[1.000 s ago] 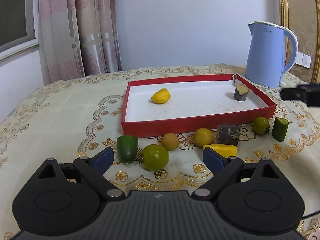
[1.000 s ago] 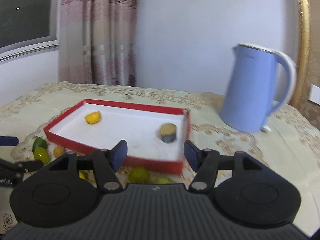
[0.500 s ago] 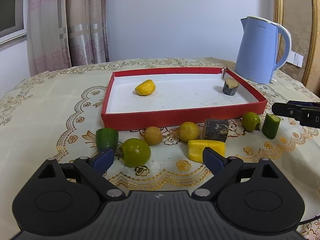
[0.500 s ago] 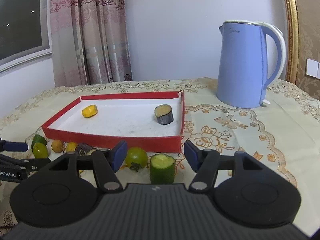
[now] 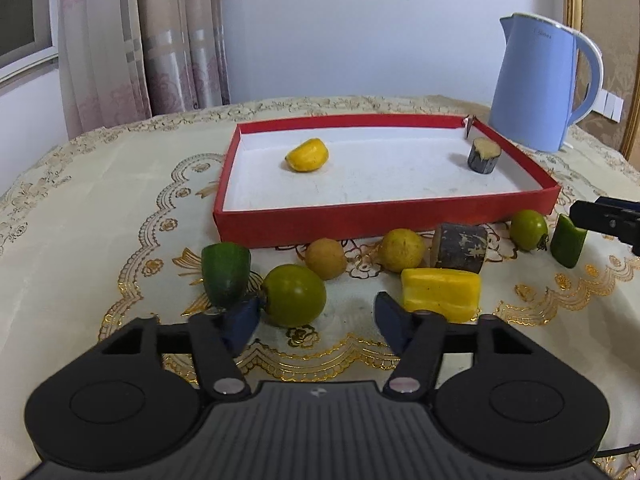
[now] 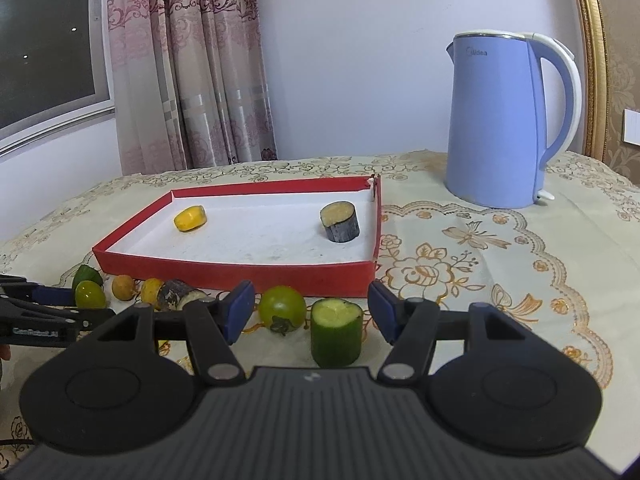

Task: Organize fruits
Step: 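Grasp the green lime with the left gripper while the right grasps the cucumber piece, then carry the green lime into the tray and open the left gripper, then lower the cucumber piece into the tray with the right gripper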

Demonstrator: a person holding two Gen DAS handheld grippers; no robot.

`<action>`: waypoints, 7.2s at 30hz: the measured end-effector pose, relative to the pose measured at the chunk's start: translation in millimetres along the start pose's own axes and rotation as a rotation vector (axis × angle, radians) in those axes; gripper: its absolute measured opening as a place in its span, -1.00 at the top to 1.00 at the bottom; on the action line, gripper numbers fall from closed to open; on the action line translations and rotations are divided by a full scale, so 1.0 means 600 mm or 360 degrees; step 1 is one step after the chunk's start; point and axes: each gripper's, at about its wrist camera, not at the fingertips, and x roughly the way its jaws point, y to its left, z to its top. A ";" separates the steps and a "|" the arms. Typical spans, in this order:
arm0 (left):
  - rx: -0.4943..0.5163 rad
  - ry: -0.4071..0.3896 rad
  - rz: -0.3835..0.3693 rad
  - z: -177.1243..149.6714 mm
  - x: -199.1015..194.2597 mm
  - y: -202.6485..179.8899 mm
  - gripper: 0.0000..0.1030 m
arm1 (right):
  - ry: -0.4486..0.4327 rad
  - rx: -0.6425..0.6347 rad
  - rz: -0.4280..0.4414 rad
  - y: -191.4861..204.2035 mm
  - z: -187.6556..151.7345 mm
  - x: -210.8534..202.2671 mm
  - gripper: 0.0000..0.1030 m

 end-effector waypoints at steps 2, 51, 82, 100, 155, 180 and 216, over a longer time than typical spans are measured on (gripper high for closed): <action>0.0005 0.0007 0.0020 0.002 0.004 -0.001 -0.17 | 0.0001 0.0005 0.0001 -0.003 0.000 0.000 -0.17; -0.0073 -0.0070 0.0068 0.007 -0.028 0.010 0.30 | 0.0159 -0.0049 -0.0044 -0.007 -0.009 0.029 0.11; -0.0036 -0.0106 0.0101 0.015 -0.045 -0.014 0.30 | 0.0187 0.0024 -0.0030 -0.029 -0.012 0.030 0.40; 0.0062 -0.0156 0.0155 0.075 -0.012 -0.045 0.30 | 0.0147 0.0029 0.0016 -0.028 -0.012 0.020 0.40; 0.0039 -0.0219 0.0417 0.173 0.047 -0.027 -0.62 | 0.0105 0.0065 0.0068 -0.031 -0.013 0.017 0.40; -0.0348 -0.0341 0.0376 0.056 -0.022 0.055 -0.65 | 0.0112 -0.0270 0.0044 0.051 0.136 0.138 0.40; -0.0410 -0.0372 0.0470 0.058 -0.031 0.075 -0.74 | 0.0080 -0.0286 -0.0114 0.036 0.163 0.170 0.15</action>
